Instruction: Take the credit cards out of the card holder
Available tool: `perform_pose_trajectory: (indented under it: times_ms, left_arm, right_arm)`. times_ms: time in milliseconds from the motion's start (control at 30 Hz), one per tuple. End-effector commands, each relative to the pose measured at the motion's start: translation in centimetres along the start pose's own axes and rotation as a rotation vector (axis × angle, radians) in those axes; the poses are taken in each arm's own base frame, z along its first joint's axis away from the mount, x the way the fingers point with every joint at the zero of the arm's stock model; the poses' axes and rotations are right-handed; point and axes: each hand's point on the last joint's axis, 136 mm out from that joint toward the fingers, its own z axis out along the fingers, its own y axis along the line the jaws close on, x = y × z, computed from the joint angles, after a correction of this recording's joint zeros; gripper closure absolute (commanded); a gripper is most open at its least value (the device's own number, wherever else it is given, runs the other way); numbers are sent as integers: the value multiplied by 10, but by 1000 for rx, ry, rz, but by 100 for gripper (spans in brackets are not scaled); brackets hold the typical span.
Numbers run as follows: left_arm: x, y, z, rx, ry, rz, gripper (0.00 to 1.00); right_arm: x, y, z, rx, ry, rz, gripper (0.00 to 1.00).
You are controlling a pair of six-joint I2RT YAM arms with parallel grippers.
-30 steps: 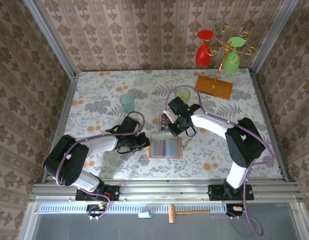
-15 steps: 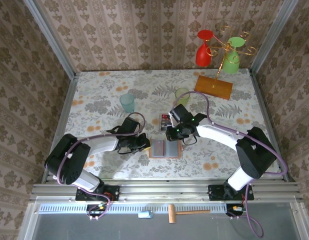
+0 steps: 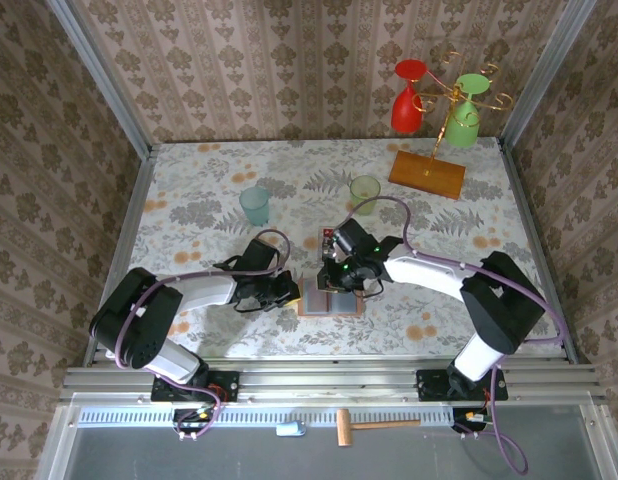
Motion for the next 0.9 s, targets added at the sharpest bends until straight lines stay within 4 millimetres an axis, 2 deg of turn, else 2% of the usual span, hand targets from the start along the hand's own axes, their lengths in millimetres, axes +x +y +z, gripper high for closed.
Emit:
perform_pose_trajectory:
  times_ms: [0, 233, 433, 867]
  left_arm:
    - [7, 6, 4, -9, 27, -15, 94]
    - [8, 8, 5, -17, 33, -16, 94]
    - [9, 9, 5, -20, 37, -15, 94]
    - [8, 10, 5, -38, 41, -14, 94]
  right_arm:
    - [6, 6, 12, -17, 39, 40, 83]
    - [11, 5, 27, 15, 64, 57, 75]
    - [11, -2, 31, 56, 69, 63, 70]
    - [14, -18, 33, 129, 72, 58, 67]
